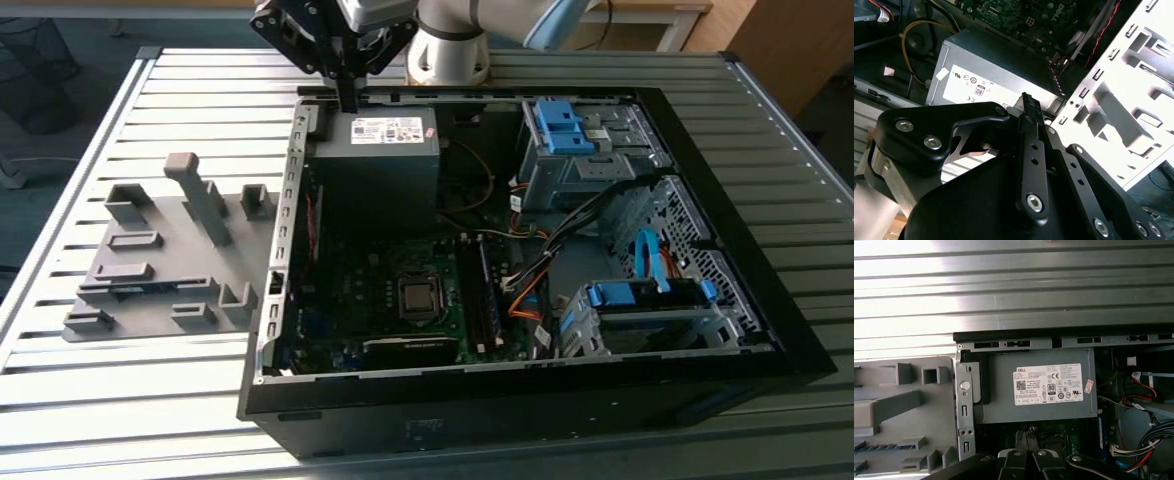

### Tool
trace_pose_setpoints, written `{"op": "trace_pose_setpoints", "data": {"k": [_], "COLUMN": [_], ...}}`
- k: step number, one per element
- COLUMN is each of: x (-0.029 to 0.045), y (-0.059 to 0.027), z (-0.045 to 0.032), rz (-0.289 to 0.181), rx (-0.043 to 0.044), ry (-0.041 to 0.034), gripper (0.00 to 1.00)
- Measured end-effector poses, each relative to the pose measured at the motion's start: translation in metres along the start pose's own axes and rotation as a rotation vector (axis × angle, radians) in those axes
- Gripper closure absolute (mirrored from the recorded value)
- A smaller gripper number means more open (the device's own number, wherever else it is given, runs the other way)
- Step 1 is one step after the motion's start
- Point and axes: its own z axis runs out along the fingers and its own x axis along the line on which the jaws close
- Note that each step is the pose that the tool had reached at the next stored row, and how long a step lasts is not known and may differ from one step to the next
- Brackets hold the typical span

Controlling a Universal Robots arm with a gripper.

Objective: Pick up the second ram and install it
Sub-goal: 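Reach for the second ram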

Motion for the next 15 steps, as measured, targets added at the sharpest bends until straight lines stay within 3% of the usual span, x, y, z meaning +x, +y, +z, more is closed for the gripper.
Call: {"op": "trace_pose_setpoints", "data": {"k": [15], "x": [0.0042], "y": [-0.0003], "z": [0.0003], "rz": [0.000], "rx": [0.0000], "ry": [0.0000], "gripper": [0.89]}}
